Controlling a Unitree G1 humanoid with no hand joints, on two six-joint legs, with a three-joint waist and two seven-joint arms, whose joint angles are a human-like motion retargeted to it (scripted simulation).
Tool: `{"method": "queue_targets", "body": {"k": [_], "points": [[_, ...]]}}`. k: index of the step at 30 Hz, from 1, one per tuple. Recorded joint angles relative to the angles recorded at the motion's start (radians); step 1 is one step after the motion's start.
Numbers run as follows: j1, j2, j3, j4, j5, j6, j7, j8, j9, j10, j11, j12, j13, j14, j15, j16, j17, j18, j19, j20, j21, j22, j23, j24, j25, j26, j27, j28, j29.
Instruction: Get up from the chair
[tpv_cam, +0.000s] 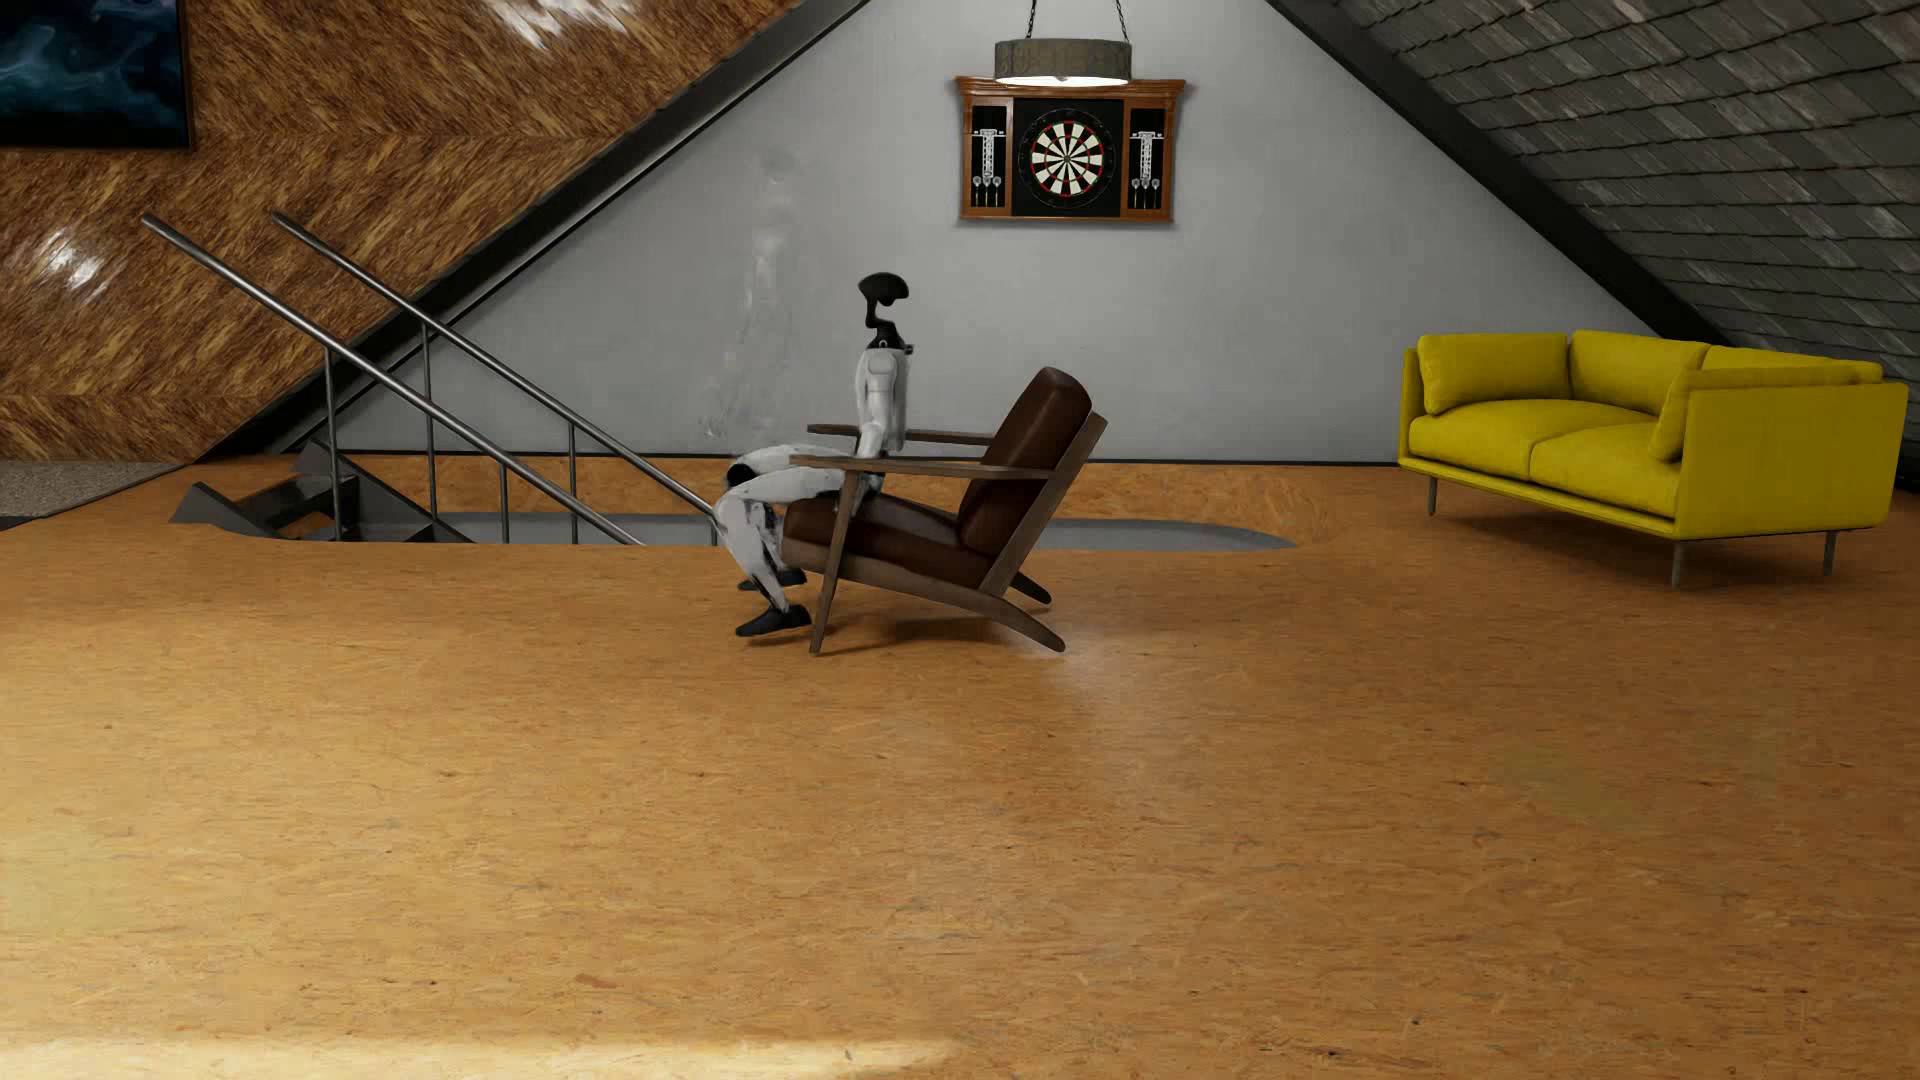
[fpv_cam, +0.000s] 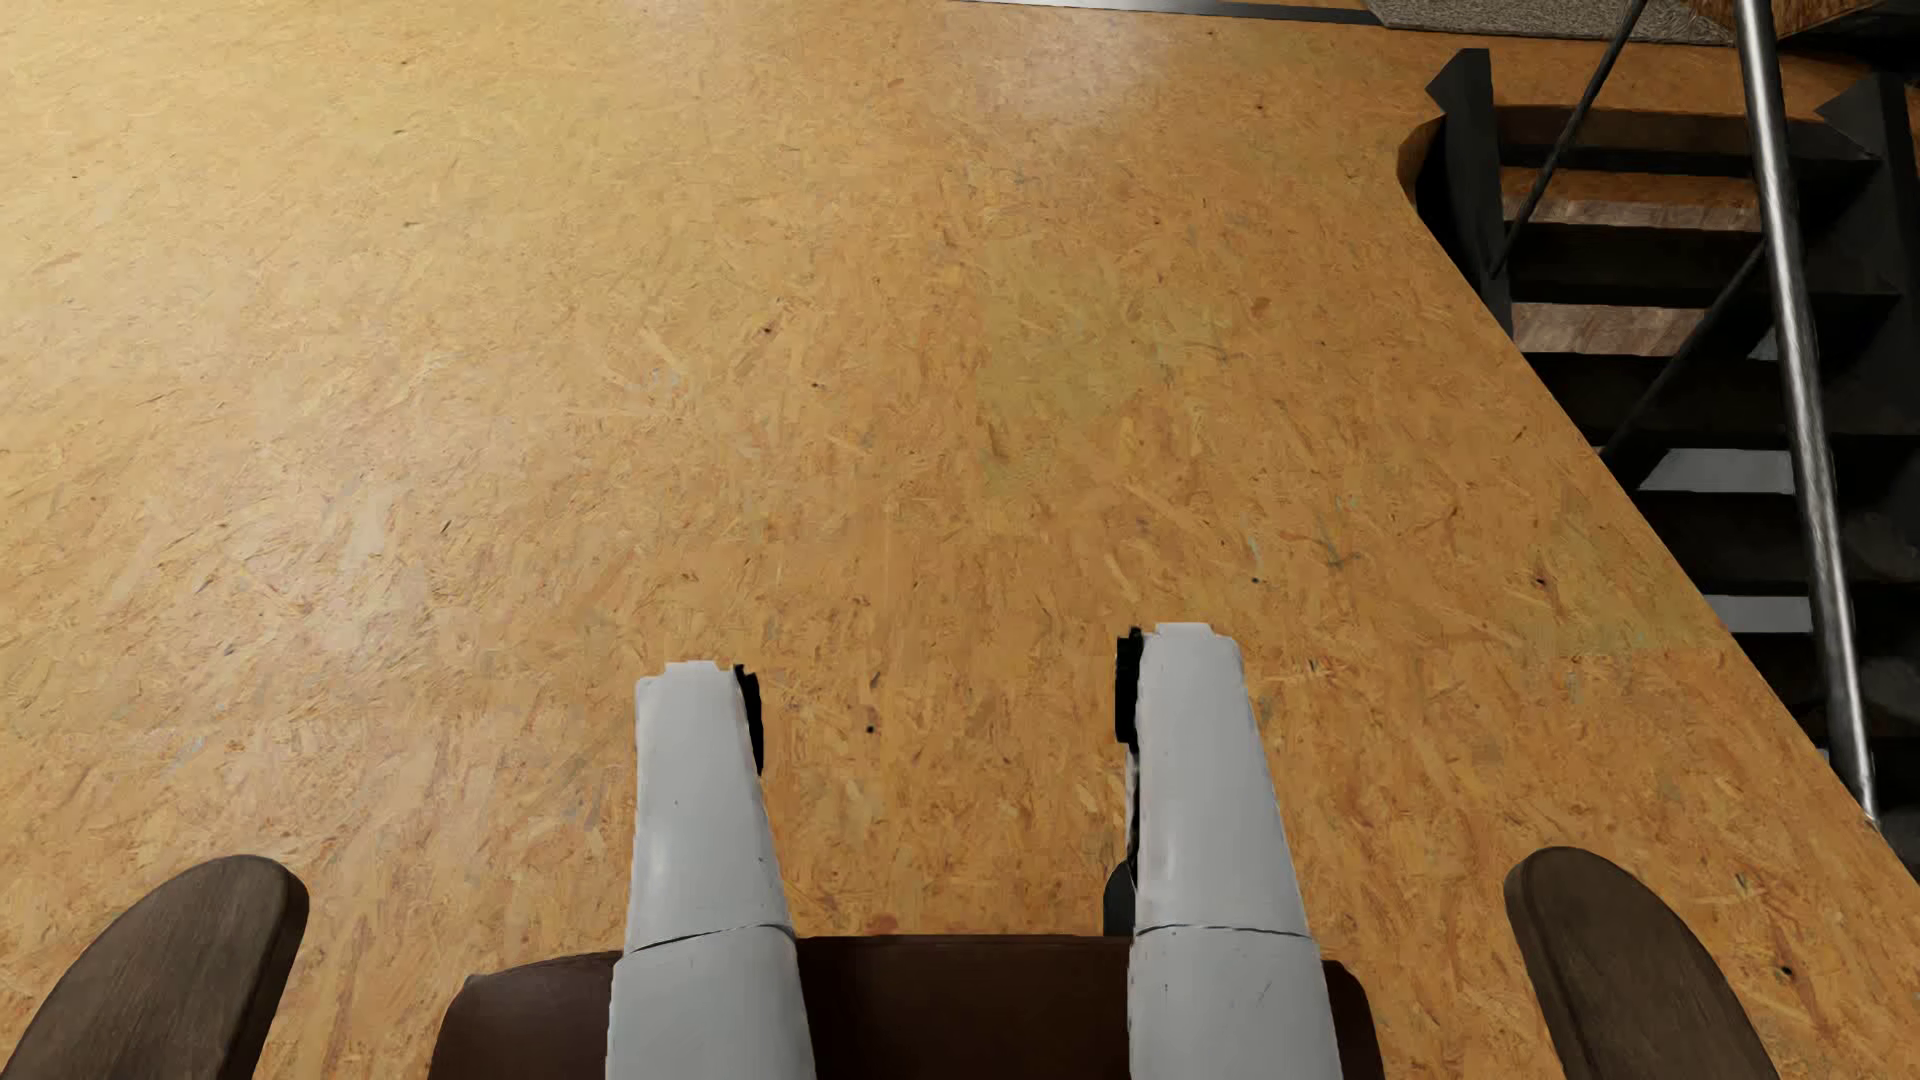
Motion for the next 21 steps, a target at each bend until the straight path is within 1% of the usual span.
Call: {"method": "queue_targets", "body": {"k": [2, 3, 5, 6, 7, 8, 9, 11, 13, 18, 20, 21], "points": [[0.001, 0.006, -0.001, 0.001, 0.005, -0.001, -0.002, -0.001, -0.002, 0.001, -0.002, 0.032, 0.028, 0.001, 0.003, -0.006, 0.01, 0.001, -0.001, 0.018, -0.004, -0.059, -0.04, -0.022, -0.008, -0.006, -0.006, -0.007, 0.026], [0.002, 0.011, -0.001, 0.003, 0.008, 0.0, -0.004, 0.001, -0.002, 0.002, -0.003, 0.039, 0.033, 0.001, 0.005, -0.002, 0.013, 0.001, 0.002, 0.016, -0.001, -0.09, -0.061, -0.021, -0.011, -0.015, -0.011, -0.01, 0.039], [0.006, 0.018, -0.001, 0.002, 0.013, -0.001, -0.005, 0.0, -0.003, 0.002, -0.006, 0.031, 0.023, 0.003, 0.006, 0.008, 0.017, 0.003, -0.001, -0.004, 0.016, -0.135, -0.088, -0.001, -0.016, -0.031, -0.018, -0.036, 0.045], [0.007, 0.021, 0.0, 0.001, 0.015, -0.003, -0.006, 0.0, -0.003, 0.002, -0.007, 0.018, 0.011, 0.004, 0.007, 0.013, 0.02, 0.004, -0.001, -0.017, 0.027, -0.143, -0.091, 0.009, -0.013, -0.037, -0.019, -0.035, 0.034], [0.008, 0.023, 0.001, -0.002, 0.016, -0.005, -0.005, -0.001, -0.003, 0.001, -0.008, -0.002, -0.004, 0.005, 0.008, 0.013, 0.02, 0.006, -0.005, -0.033, 0.035, -0.139, -0.09, 0.028, -0.011, -0.042, -0.022, -0.018, 0.021], [0.01, 0.025, 0.002, -0.003, 0.018, -0.006, -0.006, -0.002, -0.001, 0.001, -0.009, -0.017, -0.016, 0.005, 0.009, 0.015, 0.02, 0.007, -0.006, -0.042, 0.044, -0.134, -0.091, 0.022, -0.003, -0.039, -0.018, -0.018, 0.015], [0.012, 0.028, 0.003, -0.004, 0.019, -0.006, -0.006, -0.002, 0.001, 0.002, -0.009, -0.033, -0.028, 0.006, 0.009, 0.014, 0.017, 0.008, -0.008, -0.048, 0.05, -0.125, -0.093, 0.022, 0.0, -0.036, -0.019, 0.004, 0.008], [0.014, 0.033, 0.005, -0.004, 0.021, -0.008, -0.007, -0.002, 0.007, 0.002, -0.009, -0.057, -0.047, 0.005, 0.008, 0.015, 0.01, 0.007, -0.009, -0.054, 0.063, -0.111, -0.104, 0.009, 0.004, -0.028, -0.018, 0.017, 0.005], [0.017, 0.036, 0.006, -0.003, 0.02, -0.01, -0.008, -0.003, 0.017, 0.003, -0.009, -0.077, -0.062, -0.001, 0.007, 0.015, 0.007, 0.006, -0.009, -0.062, 0.075, -0.097, -0.11, 0.014, 0.007, -0.026, -0.02, 0.04, -0.009], [-0.012, 0.011, 0.009, -0.01, 0.012, -0.011, -0.013, -0.002, 0.06, 0.006, -0.01, -0.1, -0.098, -0.033, 0.002, 0.021, 0.011, 0.012, 0.0, -0.066, 0.077, -0.093, -0.115, 0.013, 0.025, -0.026, -0.017, 0.044, -0.022], [-0.044, -0.017, 0.01, -0.016, 0.004, -0.01, -0.019, -0.001, 0.084, 0.011, -0.007, -0.097, -0.109, -0.043, -0.004, 0.029, 0.003, 0.013, 0.008, -0.051, 0.069, -0.124, -0.148, -0.001, 0.028, -0.021, -0.015, 0.04, -0.018], [-0.065, -0.036, 0.011, -0.019, 0.0, -0.008, -0.023, 0.001, 0.092, 0.013, -0.004, -0.08, -0.108, -0.046, -0.008, 0.038, -0.004, 0.012, 0.012, -0.033, 0.065, -0.171, -0.175, -0.011, 0.034, -0.024, -0.017, 0.027, -0.013]]}}
